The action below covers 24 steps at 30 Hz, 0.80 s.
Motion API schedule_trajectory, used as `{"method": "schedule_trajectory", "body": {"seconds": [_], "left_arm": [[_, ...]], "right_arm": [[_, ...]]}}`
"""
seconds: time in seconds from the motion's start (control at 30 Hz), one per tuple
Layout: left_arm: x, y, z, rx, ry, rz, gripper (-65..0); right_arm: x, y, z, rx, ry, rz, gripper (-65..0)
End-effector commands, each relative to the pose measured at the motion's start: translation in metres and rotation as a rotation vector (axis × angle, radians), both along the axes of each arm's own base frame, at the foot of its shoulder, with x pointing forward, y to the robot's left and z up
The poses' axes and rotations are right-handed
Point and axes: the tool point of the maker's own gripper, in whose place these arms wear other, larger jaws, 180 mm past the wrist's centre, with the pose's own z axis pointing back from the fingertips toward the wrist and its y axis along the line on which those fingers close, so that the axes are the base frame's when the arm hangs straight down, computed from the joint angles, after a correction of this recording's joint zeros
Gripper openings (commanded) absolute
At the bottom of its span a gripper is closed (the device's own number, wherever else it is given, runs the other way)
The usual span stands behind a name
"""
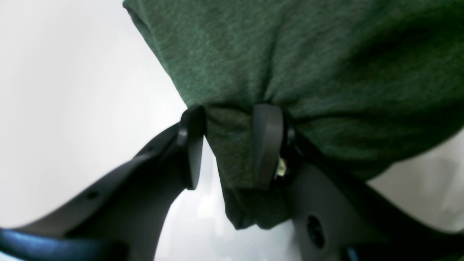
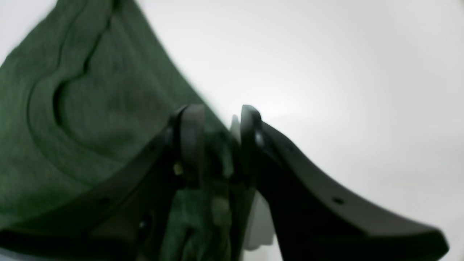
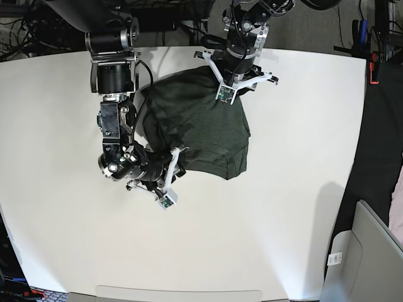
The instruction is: Fold the T-shirt properly
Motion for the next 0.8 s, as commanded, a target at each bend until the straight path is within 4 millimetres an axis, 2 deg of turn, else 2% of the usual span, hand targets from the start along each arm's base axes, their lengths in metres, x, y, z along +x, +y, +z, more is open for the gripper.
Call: {"method": "schedule_trajectory", "body": {"seconds": [0.0, 0.07, 0.2, 0.33, 0.4, 0.57, 0.67, 0.77], "left_arm": [[-0.002, 0.003, -0.002, 0.010, 0.017, 0.005, -44.8], [-0.003, 0.003, -0.003, 0.011, 0.019, 0.005, -44.8], [-0.003, 0.004, -0.003, 0.017, 0.017, 0.006, -44.8], [-0.004, 0.014, -0.005, 0.044, 0.015, 0.000, -44.8], [-0.002, 0.016, -0.004, 0.048, 0.012, 0.005, -44.8], [0.000, 0.021, -0.004, 0.061, 0.007, 0.005, -44.8], [-0.001, 0.018, -0.004, 0.052, 0.010, 0.004, -44.8], [-0.001, 0.017, -0.004, 0.050, 0.009, 0.002, -44.8]], "right_arm": [[0.019, 0.008, 0.026, 0.043, -0.083, 0.003, -47.5], [0.028, 0.015, 0.038, 0.072, -0.128, 0.005, -47.5], [0.038, 0.019, 0.047, 0.089, -0.149, 0.009, -47.5], [0.040, 0.016, 0.053, 0.068, -0.154, 0.009, -47.5], [0.035, 0.004, 0.059, -0.002, -0.139, 0.002, -47.3], [0.009, -0.032, 0.080, -0.164, -0.159, -0.039, -46.4], [-0.006, -0.041, 0.086, -0.218, -0.201, -0.023, -38.2], [-0.018, -0.052, 0.070, -0.266, -0.173, -0.007, -30.0]]}}
